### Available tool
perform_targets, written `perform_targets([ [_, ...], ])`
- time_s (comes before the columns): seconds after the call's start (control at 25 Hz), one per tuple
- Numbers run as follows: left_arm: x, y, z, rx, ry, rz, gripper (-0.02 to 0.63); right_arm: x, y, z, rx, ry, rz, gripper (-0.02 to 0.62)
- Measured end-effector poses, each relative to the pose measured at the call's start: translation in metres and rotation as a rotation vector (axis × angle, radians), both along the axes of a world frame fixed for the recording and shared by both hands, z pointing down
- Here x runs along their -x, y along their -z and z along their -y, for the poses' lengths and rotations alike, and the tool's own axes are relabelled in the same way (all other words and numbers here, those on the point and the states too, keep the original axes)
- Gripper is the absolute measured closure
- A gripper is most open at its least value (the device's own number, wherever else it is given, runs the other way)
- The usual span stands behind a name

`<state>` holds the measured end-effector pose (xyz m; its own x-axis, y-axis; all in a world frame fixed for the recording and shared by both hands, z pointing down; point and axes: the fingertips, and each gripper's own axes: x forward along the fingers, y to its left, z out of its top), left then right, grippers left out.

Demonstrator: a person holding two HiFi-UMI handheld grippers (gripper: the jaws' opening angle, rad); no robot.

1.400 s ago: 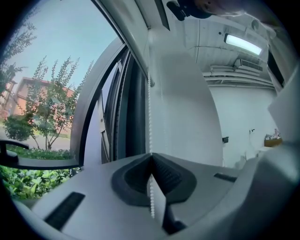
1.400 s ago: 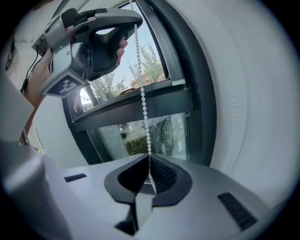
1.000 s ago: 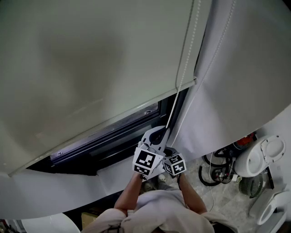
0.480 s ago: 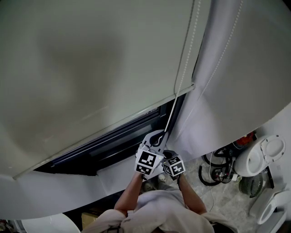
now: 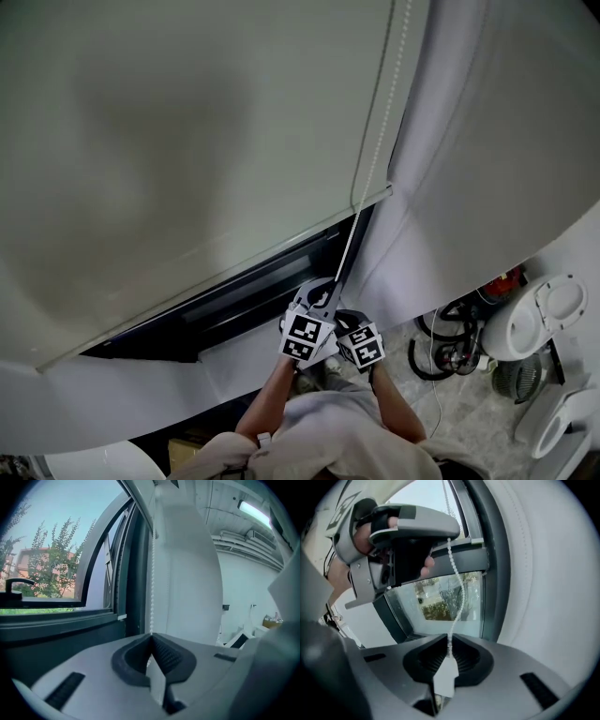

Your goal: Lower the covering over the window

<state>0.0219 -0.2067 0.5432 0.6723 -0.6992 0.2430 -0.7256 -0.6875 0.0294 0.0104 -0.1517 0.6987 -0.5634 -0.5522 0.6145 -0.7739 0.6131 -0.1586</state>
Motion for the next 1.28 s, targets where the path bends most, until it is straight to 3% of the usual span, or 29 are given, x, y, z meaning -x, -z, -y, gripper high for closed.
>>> perform_targets([
  [0.16, 0.0, 0.001, -0.002, -0.005, 0.0, 0.0, 0.592, -0.008, 0.037, 0.0, -0.08, -0.002, 0.005, 0.434],
  [0.36, -0.001, -0.001, -0.003, -0.01, 0.003, -0.002, 0.592, -0.033, 0.111, 0.01, -0.239, -0.079, 0.034, 0.42],
  [0.56, 0.0, 0.002, -0.005, -0.012, 0.002, -0.003, 0.592, -0.05, 0.198, 0.026, -0.422, -0.138, 0.081, 0.446],
  [0.84, -0.002, 0.002, -0.011, -0.014, -0.001, -0.003, 0.591, -0.03, 0.301, 0.032, -0.633, -0.062, 0.182, 0.463],
  [1.08, -0.005, 0.001, -0.015, -0.017, -0.005, -0.003, 0.592, -0.014, 0.345, 0.045, -0.733, -0.017, 0.221, 0.485],
  [1.28, -0.007, 0.001, -0.016, -0.02, -0.004, -0.006, 0.592, -0.004, 0.351, 0.055, -0.758, -0.038, 0.294, 0.598],
])
